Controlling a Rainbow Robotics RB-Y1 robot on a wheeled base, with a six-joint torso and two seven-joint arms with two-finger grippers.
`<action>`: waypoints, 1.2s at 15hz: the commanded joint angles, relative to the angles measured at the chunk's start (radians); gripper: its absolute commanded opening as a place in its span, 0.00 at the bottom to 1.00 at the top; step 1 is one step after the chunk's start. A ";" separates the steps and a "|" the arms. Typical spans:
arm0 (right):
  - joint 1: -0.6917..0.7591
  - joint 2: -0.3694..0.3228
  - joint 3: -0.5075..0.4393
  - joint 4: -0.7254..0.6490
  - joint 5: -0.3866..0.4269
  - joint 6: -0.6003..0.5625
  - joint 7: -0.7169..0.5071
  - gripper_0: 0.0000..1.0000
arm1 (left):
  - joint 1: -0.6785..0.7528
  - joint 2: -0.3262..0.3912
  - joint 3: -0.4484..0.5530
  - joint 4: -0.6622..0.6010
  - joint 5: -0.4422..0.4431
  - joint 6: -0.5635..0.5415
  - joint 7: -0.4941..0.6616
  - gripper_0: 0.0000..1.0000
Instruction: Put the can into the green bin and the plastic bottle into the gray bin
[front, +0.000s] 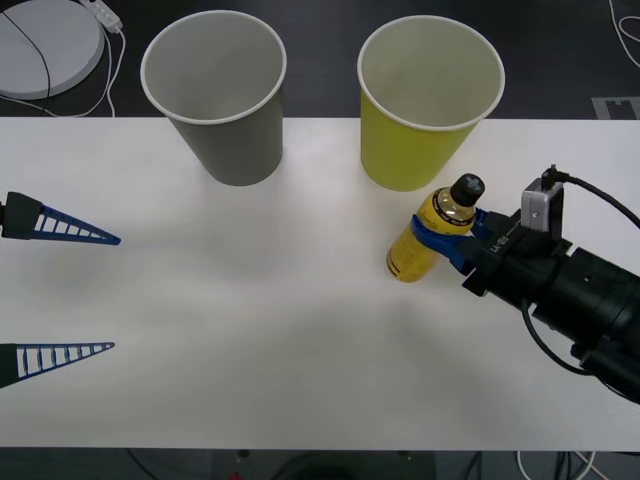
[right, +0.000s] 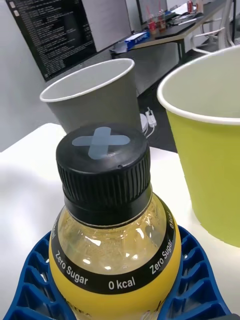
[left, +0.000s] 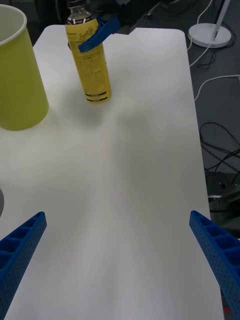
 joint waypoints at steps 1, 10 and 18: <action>0.024 -0.040 -0.034 -0.085 0.127 -0.001 -0.108 0.00 | 0.000 0.000 0.000 0.000 0.000 0.000 0.000 1.00; 0.027 -0.112 -0.097 -0.263 0.471 -0.059 -0.528 0.00 | 0.000 0.000 0.000 0.000 0.000 0.000 0.000 1.00; -0.071 -0.112 -0.154 -0.390 0.744 -0.260 -0.953 0.00 | 0.000 0.000 0.000 0.000 0.000 0.000 0.000 1.00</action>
